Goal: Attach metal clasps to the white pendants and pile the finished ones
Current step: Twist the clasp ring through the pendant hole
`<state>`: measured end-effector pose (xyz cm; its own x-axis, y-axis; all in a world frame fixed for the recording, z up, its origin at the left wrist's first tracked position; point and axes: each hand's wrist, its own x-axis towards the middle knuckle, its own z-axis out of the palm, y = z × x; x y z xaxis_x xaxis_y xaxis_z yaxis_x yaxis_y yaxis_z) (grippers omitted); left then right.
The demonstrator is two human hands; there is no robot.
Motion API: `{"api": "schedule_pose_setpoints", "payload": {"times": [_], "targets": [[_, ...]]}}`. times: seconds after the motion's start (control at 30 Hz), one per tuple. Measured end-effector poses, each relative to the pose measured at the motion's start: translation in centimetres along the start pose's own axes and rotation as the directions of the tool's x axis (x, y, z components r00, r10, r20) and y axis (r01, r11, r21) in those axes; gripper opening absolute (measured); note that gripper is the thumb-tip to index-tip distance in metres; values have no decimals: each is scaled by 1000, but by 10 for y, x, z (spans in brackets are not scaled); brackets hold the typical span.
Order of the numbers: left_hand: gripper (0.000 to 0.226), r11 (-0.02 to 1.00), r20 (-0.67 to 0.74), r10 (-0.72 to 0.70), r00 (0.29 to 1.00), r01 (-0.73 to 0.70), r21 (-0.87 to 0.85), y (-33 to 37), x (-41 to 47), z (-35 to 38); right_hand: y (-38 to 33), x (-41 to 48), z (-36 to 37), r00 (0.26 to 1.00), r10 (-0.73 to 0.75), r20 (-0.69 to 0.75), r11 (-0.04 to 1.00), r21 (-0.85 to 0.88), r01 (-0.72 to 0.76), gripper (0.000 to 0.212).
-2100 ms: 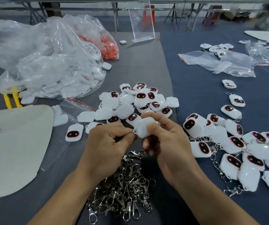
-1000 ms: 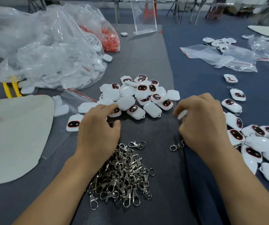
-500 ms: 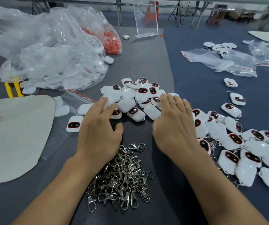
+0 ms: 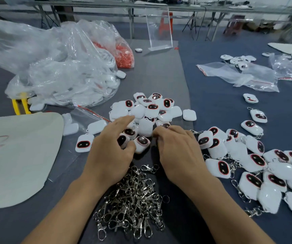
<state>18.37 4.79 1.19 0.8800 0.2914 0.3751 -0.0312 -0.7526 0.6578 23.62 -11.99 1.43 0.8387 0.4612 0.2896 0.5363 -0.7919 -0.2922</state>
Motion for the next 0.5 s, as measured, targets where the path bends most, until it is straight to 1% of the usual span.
{"api": "schedule_pose_setpoints", "payload": {"times": [0.07, 0.1, 0.13, 0.17, 0.2, 0.27, 0.3, 0.33, 0.4, 0.47, 0.5], "targets": [[48, 999, -85, 37, 996, -35, 32, 6, -4, -7, 3, -4, -6, 999, 51, -13, 998, -43, -51, 33], [37, 996, -88, 61, 994, -55, 64, 8, -6, -11, 4, -6, -7, 998, 61, 8, 997, -55, -61, 27], [28, 992, -60, 87, 994, -81, 97, 9, -9, -15, 5, -9, -8, 998, 60, 32, 997, -53, -58, 19], [24, 989, 2, 95, 996, -94, 113, 11, -12, -19, 5, -11, -9, 997, 59, 46, 998, -40, -57, 16], [24, 990, 97, 84, 992, -94, 104, 14, -15, -21, 5, -12, -10, 997, 63, 48, 998, -18, -62, 17], [36, 990, 310, 73, 948, -106, 92, 20, -20, -20, 4, -14, -13, 996, 93, 13, 994, 55, -93, 19], [40, 984, 388, 83, 918, -137, 113, 22, -21, -17, 3, -14, -14, 993, 116, -14, 987, 114, -113, 18], [40, 977, 431, 96, 897, -168, 132, 23, -21, -13, 4, -15, -15, 989, 147, -34, 972, 189, -138, 17], [28, 970, 418, 127, 900, -200, 136, 25, -19, -7, 5, -15, -17, 979, 200, -36, 937, 299, -180, 15], [12, 963, 371, 173, 912, -236, 131, 24, -17, -3, 5, -15, -17, 978, 207, -7, 931, 308, -195, 17], [8, 959, 355, 192, 915, -252, 131, 22, -17, -1, 5, -15, -16, 979, 202, 12, 935, 296, -196, 18]]}}
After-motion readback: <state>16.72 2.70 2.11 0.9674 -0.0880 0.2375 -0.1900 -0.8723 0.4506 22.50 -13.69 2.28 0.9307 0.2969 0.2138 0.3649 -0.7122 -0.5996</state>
